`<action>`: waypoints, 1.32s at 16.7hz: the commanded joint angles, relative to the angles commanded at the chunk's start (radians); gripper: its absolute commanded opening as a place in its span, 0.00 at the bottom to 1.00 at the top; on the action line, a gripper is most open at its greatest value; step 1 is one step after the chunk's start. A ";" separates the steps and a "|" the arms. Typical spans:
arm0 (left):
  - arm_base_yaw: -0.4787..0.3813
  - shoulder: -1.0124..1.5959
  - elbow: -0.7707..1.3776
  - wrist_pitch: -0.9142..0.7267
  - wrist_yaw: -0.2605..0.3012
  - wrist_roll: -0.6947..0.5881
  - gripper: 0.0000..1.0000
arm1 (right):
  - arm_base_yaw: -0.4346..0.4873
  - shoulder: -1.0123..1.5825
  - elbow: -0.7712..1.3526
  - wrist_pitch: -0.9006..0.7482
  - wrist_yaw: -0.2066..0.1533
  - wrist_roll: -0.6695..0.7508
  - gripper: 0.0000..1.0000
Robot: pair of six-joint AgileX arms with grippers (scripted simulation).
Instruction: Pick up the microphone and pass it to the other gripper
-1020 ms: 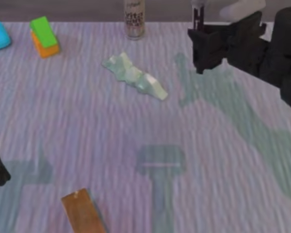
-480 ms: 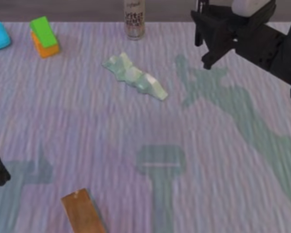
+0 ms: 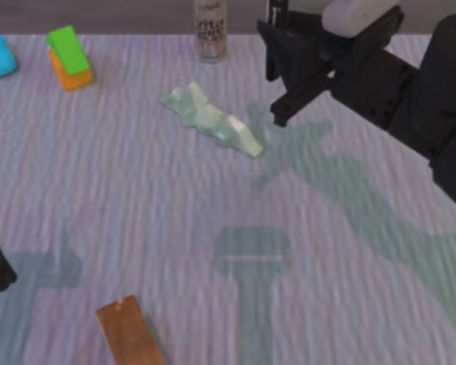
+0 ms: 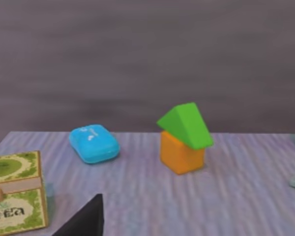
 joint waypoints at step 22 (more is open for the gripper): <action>-0.160 0.365 0.248 0.110 0.155 0.026 1.00 | 0.085 -0.064 -0.019 -0.026 0.082 0.005 0.00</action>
